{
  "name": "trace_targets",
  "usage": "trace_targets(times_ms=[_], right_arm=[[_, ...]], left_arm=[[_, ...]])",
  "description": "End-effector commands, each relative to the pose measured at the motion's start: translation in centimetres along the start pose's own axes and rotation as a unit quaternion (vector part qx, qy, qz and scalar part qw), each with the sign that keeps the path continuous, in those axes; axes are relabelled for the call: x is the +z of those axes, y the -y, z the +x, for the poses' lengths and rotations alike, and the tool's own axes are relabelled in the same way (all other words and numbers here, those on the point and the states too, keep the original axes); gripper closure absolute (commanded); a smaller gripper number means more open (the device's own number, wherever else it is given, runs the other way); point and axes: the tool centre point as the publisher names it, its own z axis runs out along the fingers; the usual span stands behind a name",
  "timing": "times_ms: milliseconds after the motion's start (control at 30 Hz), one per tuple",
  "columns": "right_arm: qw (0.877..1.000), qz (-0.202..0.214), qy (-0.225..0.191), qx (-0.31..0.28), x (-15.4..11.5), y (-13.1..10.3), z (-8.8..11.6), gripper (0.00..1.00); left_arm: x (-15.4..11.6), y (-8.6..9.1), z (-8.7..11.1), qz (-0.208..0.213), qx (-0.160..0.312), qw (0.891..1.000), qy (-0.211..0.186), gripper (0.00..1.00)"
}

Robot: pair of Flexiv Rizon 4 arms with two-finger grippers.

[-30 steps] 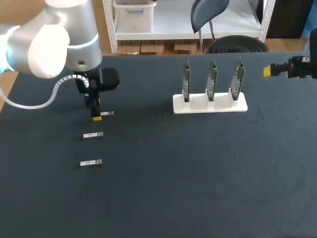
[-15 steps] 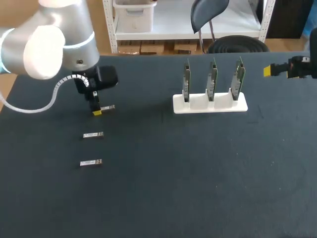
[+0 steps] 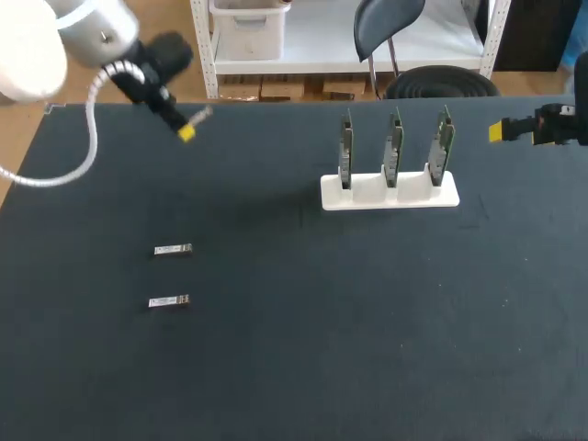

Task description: Pick up the optical module with the left hand, and insert it into the network port with the right hand.

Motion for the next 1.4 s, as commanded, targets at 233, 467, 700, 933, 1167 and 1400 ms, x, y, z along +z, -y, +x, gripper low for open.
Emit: trace_targets(times_ms=[233,467,700,933,1167,1400], right_arm=[[1.0,0.005,0.0,0.001,-0.2,-0.2,0.1,0.0],[1.0,0.005,0.0,0.001,-0.2,-0.2,0.1,0.0],[1.0,0.005,0.0,0.001,-0.2,-0.2,0.1,0.0],[1.0,0.005,0.0,0.001,-0.2,-0.2,0.1,0.0],[1.0,0.005,0.0,0.001,-0.2,-0.2,0.1,0.0],[1.0,0.005,0.0,0.001,-0.2,-0.2,0.1,0.0]], left_arm=[[-10.9,3.7,-6.0,0.051,-0.08,0.934,0.345,1.0],[-11.8,7.3,-9.3,0.103,-0.042,0.904,0.413,1.0],[-11.5,10.5,-11.7,0.156,-0.02,0.88,0.448,1.0],[-9.4,12.5,-14.2,0.187,-0.011,0.868,0.461,1.0],[-6.9,14.3,-17.5,0.225,0.005,0.858,0.462,1.0],[-4.2,16.1,-19.1,0.227,0.059,0.859,0.455,1.0]])
